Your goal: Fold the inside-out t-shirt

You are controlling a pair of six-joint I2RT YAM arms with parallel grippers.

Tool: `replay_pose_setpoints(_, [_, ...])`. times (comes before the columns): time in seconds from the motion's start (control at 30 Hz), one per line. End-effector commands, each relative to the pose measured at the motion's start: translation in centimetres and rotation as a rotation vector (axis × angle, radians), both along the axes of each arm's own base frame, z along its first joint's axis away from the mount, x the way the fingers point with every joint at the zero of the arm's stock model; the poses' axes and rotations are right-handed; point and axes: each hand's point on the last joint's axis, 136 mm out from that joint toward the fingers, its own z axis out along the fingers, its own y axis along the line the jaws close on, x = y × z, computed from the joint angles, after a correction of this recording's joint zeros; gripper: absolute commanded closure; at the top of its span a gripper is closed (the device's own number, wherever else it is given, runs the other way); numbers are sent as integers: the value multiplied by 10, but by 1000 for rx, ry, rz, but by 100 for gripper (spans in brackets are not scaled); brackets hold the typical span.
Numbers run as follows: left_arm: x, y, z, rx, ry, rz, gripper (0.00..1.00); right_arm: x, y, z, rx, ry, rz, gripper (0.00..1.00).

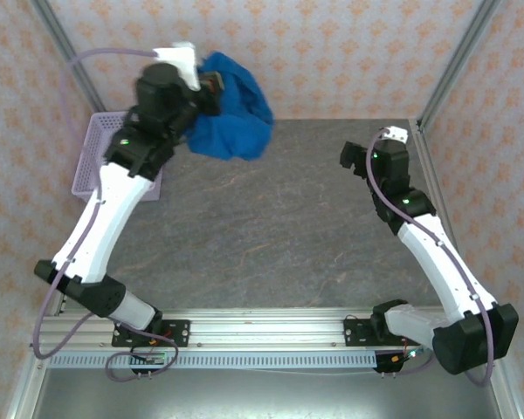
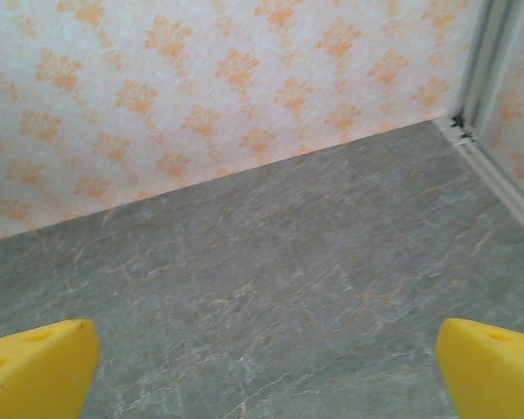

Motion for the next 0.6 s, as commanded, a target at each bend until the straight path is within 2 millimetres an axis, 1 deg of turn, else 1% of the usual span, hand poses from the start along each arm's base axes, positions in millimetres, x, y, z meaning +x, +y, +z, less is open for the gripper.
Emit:
replay_pose_setpoints(0.0, [18, -68, -84, 36, 166, -112, 79, -17, -17, -10, -48, 86, -51, 1])
replay_pose_setpoints(0.03, [23, -87, -109, 41, 223, -146, 67, -18, -17, -17, -54, 109, -50, 1])
replay_pose_setpoints(0.1, [29, -112, -144, 68, 316, -213, 46, -20, -17, -33, -61, 163, -45, 1])
replay_pose_setpoints(0.13, [33, -115, -160, 95, 357, -216, 40, -21, -15, -43, -59, 195, -36, 1])
replay_pose_setpoints(0.17, [33, -110, -170, 129, 376, -199, 36, -22, -12, -51, -54, 219, -22, 2])
replay_pose_setpoints(0.23, [31, -89, -183, 170, 381, -150, 26, -25, -2, -73, -25, 271, 23, 3])
replay_pose_setpoints(0.27, [27, -79, -188, 157, 384, -139, 23, -25, 4, -84, -11, 298, 45, 3])
replay_pose_setpoints(0.3, [26, -70, -189, 112, 368, -131, 19, -24, 11, -97, 7, 335, 75, 4])
replay_pose_setpoints(0.33, [22, -56, -207, 74, 401, -111, 17, -22, 19, -111, 19, 382, 100, 5])
replay_pose_setpoints(0.37, [22, -47, -210, 25, 401, -101, 17, -20, 26, -125, 29, 423, 124, 6])
replay_pose_setpoints(0.4, [20, -40, -225, -9, 428, -95, 17, -16, 34, -136, 41, 457, 149, 7])
replay_pose_setpoints(0.47, [16, -35, -250, -16, 484, -93, 17, -3, 36, -160, 37, 507, 138, 10])
replay_pose_setpoints(0.57, [9, -43, -284, -9, 582, -129, 17, 20, 31, -183, 55, 557, 104, 18])
